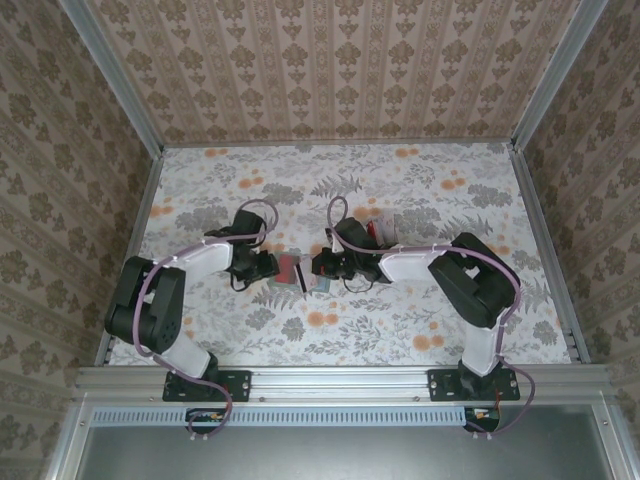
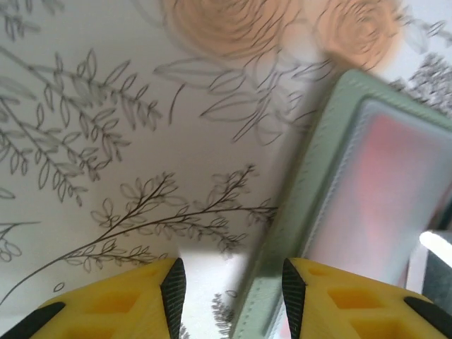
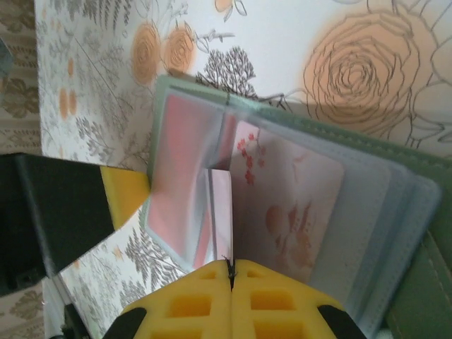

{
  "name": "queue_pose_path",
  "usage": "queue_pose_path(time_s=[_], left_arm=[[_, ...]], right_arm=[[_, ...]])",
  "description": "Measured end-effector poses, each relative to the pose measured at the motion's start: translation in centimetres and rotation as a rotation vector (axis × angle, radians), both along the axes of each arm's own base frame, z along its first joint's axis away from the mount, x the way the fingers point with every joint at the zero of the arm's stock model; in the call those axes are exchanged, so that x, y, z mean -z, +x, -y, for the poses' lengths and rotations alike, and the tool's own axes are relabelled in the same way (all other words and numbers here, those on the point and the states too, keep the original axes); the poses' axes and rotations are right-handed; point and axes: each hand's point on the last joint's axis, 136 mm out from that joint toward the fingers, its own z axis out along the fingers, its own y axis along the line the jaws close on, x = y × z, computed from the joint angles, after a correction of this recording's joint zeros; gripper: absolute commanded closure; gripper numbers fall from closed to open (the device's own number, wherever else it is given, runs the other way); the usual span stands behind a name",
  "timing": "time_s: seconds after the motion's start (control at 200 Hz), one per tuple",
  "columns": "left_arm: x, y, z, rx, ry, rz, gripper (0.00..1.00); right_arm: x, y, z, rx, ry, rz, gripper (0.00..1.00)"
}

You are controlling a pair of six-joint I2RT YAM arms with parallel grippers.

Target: Put the credit cards into the card holder

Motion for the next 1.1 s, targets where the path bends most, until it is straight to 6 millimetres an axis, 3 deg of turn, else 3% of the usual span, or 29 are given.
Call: queue_pose_path(time_s=[0.225,0.81,1.1], left_arm=[[0.1,0.0,0.0,0.011,0.003,0.000,0.57],[0.4,-0.1,-0.2,0.007,-0.006,0.016,0.60],[0.7,-0.2,-0.5,0.000,0.006,0.016,0.70]], right_arm=[[-0.3,0.9,0.1,0.051,0.009,0.015,1.00],[0.3,1.0,0.1,0.104,0.028,-0.040,1.00],[0.6,1.3,0.0,0.158,0.086,-0.048,1.00]])
